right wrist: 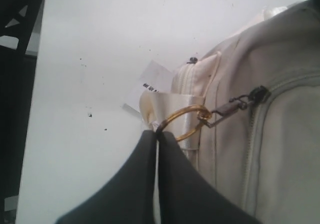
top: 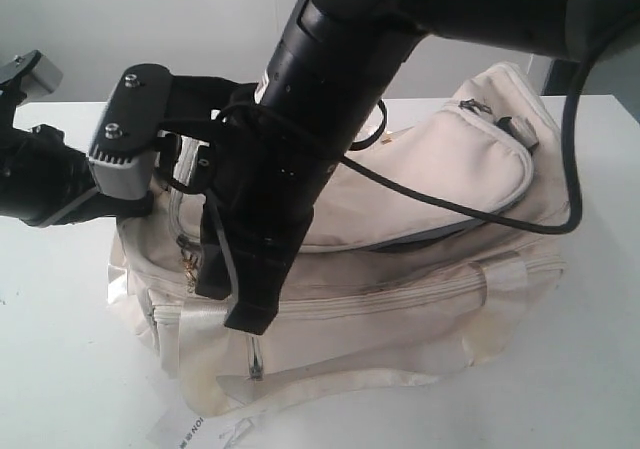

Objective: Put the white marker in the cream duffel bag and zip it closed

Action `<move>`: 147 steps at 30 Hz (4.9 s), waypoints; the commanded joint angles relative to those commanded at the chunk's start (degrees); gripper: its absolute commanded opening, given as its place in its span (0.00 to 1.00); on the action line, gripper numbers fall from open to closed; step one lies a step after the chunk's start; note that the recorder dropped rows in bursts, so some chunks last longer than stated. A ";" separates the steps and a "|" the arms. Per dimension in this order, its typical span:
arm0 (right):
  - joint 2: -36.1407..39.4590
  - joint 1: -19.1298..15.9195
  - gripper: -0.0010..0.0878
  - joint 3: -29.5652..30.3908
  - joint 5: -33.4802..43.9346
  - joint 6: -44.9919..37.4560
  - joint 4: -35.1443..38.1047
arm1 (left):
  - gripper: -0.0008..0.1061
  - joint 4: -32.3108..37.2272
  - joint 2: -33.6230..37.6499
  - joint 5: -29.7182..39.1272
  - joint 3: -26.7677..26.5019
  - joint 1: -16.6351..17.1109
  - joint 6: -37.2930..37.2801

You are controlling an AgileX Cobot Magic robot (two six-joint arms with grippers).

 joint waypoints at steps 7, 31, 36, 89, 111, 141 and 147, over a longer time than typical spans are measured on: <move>-0.85 -0.11 0.01 0.83 0.00 0.46 -2.56 | 0.01 0.00 0.00 0.00 0.00 0.00 0.00; -1.92 -0.11 0.01 0.83 0.00 1.68 -6.46 | 0.01 0.00 0.00 0.14 0.00 0.00 0.13; -1.92 -0.11 0.01 0.83 0.00 1.99 -5.93 | 0.01 0.00 0.00 0.14 0.00 0.00 0.13; 4.28 5.19 0.69 0.83 -17.84 55.95 -10.11 | 0.01 -0.37 0.00 0.60 0.00 0.00 0.13; 6.24 5.19 0.02 0.83 -19.65 54.79 -12.00 | 0.01 -0.36 0.00 0.60 0.00 0.00 0.24; 1.54 5.07 0.01 0.83 0.00 45.34 -23.71 | 0.01 -0.36 0.00 0.30 0.00 0.00 0.36; 1.54 4.97 0.01 0.83 0.00 45.21 -25.41 | 0.01 -0.36 0.00 0.30 0.00 0.00 0.49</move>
